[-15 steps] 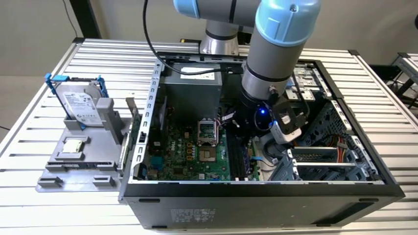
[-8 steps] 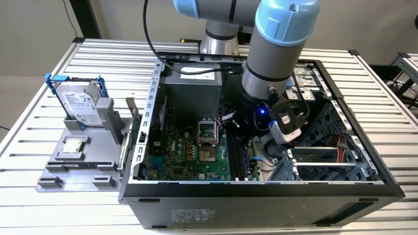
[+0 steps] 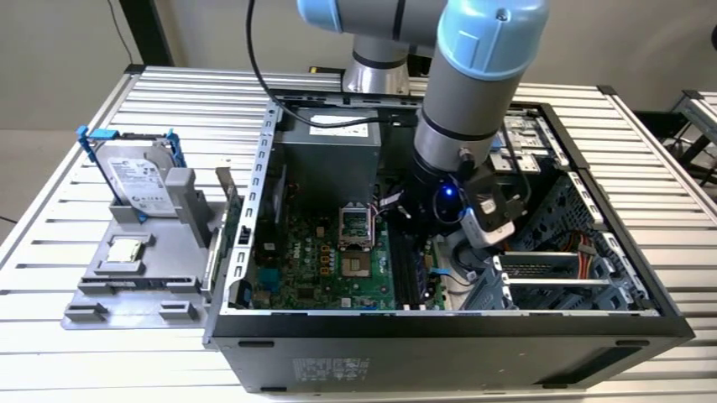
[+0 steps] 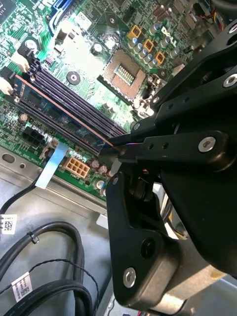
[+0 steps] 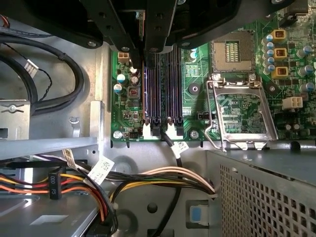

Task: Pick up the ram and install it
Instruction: 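Insert the ram into the slot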

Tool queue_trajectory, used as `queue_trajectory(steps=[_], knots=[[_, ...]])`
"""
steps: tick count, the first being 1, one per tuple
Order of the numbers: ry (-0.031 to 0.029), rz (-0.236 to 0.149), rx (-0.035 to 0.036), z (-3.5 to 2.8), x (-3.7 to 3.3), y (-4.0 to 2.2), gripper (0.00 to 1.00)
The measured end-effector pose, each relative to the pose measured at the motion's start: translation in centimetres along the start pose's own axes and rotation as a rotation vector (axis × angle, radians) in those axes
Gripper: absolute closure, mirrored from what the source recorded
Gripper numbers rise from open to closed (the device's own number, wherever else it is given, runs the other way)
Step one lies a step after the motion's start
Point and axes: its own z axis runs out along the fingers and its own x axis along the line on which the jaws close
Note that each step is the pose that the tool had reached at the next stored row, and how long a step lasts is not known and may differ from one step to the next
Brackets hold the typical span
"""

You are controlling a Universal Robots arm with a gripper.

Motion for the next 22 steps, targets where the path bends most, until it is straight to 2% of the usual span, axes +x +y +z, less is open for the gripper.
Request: queue_trajectory(steps=[4, 13, 14, 18, 22], knots=[[0.0, 0.001, 0.0002, 0.54, 0.01, -0.01, 1.0], [-0.0001, 0.001, 0.0001, 0.6, 0.01, -0.01, 1.0], [-0.0001, 0.001, 0.0, 0.61, 0.0, -0.01, 0.0], [0.0001, 0.001, 0.0, 0.52, 0.0, -0.01, 0.0], [0.0032, 0.003, 0.0001, -0.87, 0.0, -0.01, 0.0]])
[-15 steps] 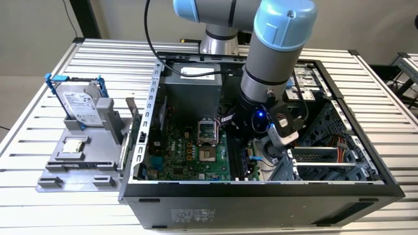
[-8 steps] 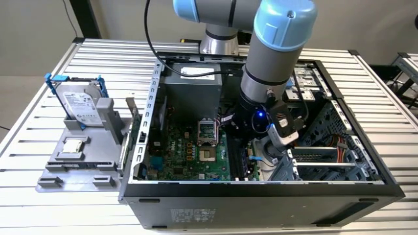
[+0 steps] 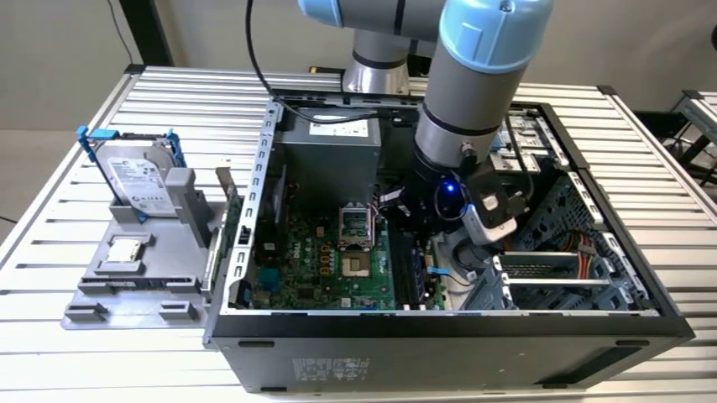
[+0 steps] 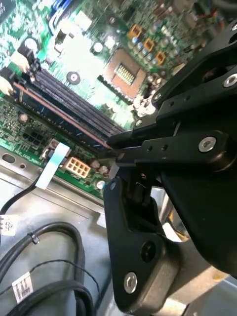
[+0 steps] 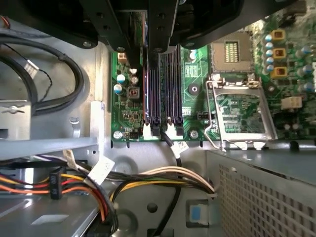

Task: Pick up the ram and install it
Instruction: 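Insert the ram into the slot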

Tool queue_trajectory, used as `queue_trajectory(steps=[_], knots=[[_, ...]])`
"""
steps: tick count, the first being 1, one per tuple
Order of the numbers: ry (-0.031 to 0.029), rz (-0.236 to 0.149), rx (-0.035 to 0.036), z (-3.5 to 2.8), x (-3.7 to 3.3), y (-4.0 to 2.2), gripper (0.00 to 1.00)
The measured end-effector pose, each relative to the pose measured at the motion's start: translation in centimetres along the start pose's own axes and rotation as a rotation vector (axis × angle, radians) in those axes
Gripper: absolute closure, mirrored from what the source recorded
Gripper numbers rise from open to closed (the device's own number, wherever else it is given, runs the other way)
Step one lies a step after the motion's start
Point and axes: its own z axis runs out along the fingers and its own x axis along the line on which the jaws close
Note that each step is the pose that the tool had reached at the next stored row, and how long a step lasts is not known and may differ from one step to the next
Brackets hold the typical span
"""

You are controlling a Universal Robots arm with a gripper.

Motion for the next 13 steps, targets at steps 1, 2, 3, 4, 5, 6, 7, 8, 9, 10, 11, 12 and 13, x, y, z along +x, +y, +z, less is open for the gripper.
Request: queue_trajectory(steps=[1, 2, 3, 4, 5, 6, 7, 8, 9, 10, 11, 12, 13], knots=[[0.0007, 0.001, 0.0002, -0.38, -0.01, 0.0, 0.0], [0.0019, 0.001, 0.0003, -0.76, -0.01, 0.0, 0.0], [0.0032, 0.002, 0.0002, -1.05, -0.01, 0.0, 0.0], [0.0041, 0.002, 0.0003, -1.26, -0.01, 0.0, 0.0], [0.0043, 0.002, 0.0004, -1.35, -0.01, 0.0, 0.0], [0.0043, 0.002, 0.0001, -1.35, -0.01, 0.0, 0.0], [0.0043, 0.002, 0.0002, -1.35, -0.01, 0.0, 0.0], [0.0043, 0.002, 0.0002, -1.35, -0.01, 0.01, 0.0], [0.0043, 0.002, 0.0003, -1.35, -0.01, 0.0, 0.0], [0.0043, 0.002, 0.0005, -1.35, -0.01, 0.0, 1.0], [0.0043, 0.002, 0.0006, -1.36, -0.01, 0.0, 1.0], [0.0043, 0.002, 0.0007, -1.36, -0.01, 0.0, 1.0], [0.0043, 0.002, 0.0008, -1.36, -0.01, 0.0, 1.0]])
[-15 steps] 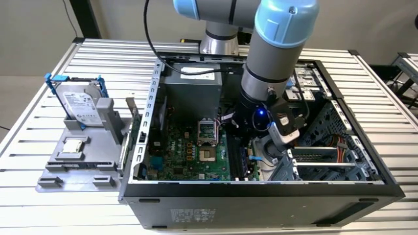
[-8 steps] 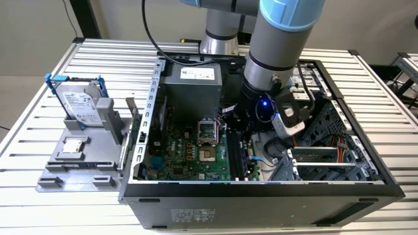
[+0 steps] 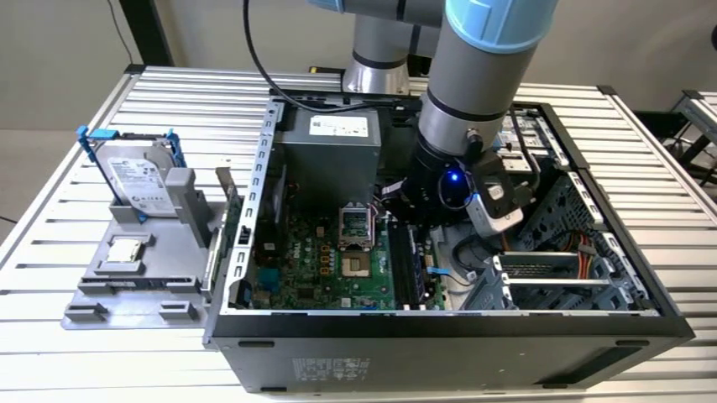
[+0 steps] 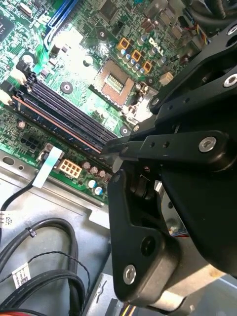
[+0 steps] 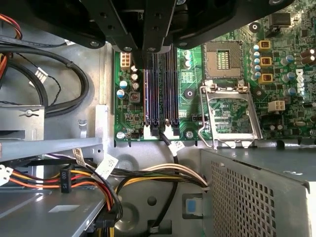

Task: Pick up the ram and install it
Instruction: 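Insert the ram into the slot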

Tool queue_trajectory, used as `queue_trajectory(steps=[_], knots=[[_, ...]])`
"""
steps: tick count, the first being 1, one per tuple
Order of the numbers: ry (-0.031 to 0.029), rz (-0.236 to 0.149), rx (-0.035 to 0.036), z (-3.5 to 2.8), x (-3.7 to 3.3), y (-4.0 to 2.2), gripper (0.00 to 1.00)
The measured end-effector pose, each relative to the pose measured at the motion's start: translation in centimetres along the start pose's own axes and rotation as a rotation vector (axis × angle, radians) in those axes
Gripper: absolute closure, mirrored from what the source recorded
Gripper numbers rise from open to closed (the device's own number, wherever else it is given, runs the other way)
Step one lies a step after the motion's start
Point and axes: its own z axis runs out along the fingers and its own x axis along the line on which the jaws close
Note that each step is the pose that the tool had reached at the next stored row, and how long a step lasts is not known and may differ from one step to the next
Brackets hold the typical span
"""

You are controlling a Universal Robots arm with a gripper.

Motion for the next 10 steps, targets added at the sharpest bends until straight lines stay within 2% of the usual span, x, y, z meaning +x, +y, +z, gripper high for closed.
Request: queue_trajectory(steps=[10], knots=[[0.0, 0.0, 0.0013, 0.0, 0.0, 0.0, 1.0]])
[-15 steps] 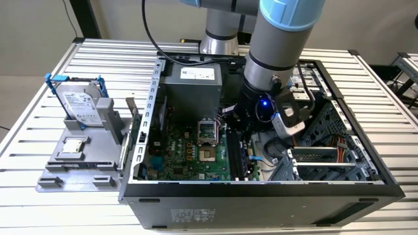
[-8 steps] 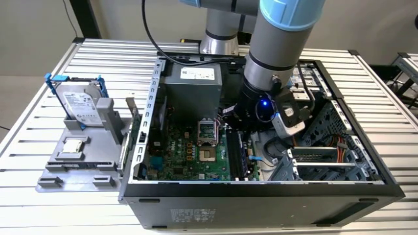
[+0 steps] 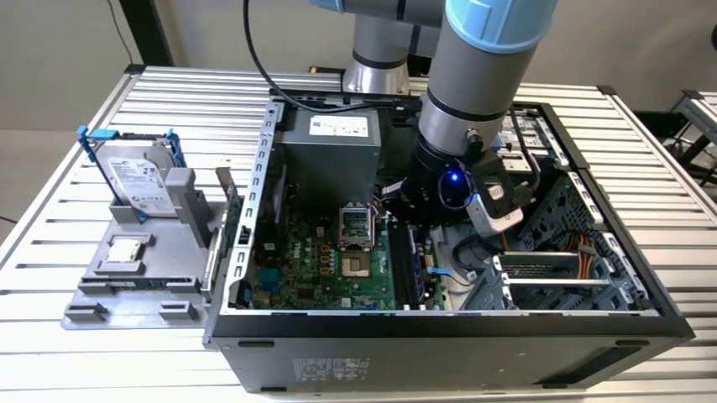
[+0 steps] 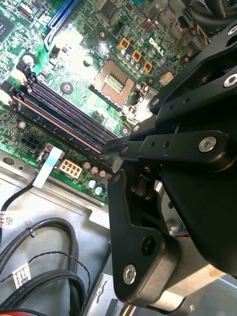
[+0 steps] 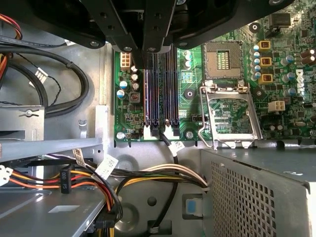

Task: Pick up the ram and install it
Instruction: 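Insert the ram into the slot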

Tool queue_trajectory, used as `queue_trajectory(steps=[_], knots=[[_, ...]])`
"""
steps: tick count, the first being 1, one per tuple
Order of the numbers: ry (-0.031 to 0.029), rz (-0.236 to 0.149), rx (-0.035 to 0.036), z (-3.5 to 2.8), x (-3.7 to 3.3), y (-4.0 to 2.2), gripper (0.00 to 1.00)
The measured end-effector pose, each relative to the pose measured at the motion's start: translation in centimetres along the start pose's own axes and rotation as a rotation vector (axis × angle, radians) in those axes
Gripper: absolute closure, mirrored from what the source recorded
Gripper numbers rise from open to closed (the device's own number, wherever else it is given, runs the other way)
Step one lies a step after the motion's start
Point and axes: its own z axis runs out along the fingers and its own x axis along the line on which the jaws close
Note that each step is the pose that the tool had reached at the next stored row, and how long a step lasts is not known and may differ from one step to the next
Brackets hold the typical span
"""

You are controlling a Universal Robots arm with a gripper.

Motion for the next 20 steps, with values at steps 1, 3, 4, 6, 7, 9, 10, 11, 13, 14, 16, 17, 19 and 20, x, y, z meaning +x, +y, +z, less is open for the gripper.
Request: queue_trajectory(steps=[1, 3, 4, 6, 7, 9, 10, 11, 13, 14, 16, 17, 19, 20], knots=[[0.0, 0.0, 0.0001, 0.0, 0.01, 0.0, 1.0], [0.0, 0.0, 0.0002, 0.0, 0.01, 0.0, 1.0], [0.0, -0.001, 0.0003, 0.0, 0.01, 0.0, 1.0], [-0.0001, -0.007, 0.0004, 0.0, 0.0, 0.0, 1.0], [0.0, -0.012, 0.0003, 0.0, 0.0, 0.0, 1.0], [-0.0001, -0.028, 0.0003, 0.0, 0.0, 0.0, 1.0], [0.0, -0.037, 0.0003, 0.0, 0.0, 0.0, 1.0], [-0.0001, -0.047, 0.0002, 0.0, 0.0, 0.0, 1.0], [0.0, -0.073, 0.0001, 0.0, 0.0, 0.0, 1.0], [0.0, -0.088, 0.0, 0.0, 0.0, 0.0, 1.0], [0.0, -0.12, 0.0, 0.0, 0.0, 0.0, 1.0], [0.0, -0.138, -0.0001, 0.0, -0.01, 0.01, 1.0], [0.0001, -0.175, 0.0, -0.01, 0.0, 0.0, 1.0], [0.0001, -0.192, 0.0, -0.01, -0.01, 0.0, 1.0]])
